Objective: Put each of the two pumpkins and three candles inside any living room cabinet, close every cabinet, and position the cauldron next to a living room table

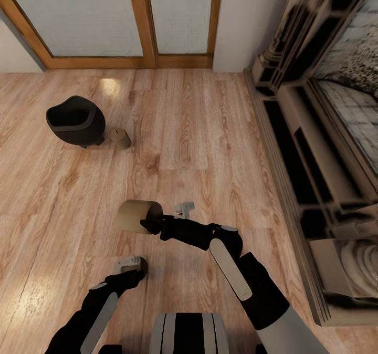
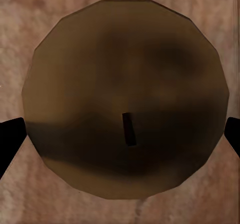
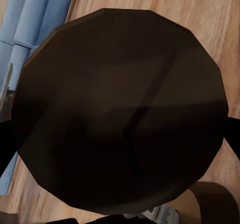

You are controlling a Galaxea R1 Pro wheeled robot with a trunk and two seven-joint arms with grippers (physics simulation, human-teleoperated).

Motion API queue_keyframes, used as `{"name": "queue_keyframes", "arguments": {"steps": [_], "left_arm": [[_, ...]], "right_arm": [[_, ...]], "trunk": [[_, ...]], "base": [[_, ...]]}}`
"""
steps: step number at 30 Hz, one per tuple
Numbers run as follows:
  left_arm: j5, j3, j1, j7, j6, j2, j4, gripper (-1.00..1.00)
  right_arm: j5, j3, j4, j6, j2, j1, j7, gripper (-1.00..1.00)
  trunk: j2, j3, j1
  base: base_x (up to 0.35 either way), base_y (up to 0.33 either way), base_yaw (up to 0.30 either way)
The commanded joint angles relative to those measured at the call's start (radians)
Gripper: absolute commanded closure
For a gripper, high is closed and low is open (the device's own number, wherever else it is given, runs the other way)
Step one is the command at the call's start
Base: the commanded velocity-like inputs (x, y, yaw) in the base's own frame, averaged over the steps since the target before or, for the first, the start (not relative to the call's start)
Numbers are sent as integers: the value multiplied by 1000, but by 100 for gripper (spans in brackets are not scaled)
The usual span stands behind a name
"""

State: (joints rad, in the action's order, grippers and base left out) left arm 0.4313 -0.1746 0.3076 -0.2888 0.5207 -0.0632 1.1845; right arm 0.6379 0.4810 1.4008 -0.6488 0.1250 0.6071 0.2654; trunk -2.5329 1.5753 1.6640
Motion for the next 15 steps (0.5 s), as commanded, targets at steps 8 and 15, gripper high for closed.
{"name": "queue_keyframes", "arguments": {"steps": [8,15], "left_arm": [[13,29,1,3,6,-14,6,100],[17,150,0,8,23,-71,25,100]], "right_arm": [[0,-3,-1,-5,-2,0,1,100],[3,-9,-2,-5,-2,0,1,100]], "trunk": [[2,-30,-4],[3,-58,-7]], "base": [[0,0,0],[0,0,0]]}}
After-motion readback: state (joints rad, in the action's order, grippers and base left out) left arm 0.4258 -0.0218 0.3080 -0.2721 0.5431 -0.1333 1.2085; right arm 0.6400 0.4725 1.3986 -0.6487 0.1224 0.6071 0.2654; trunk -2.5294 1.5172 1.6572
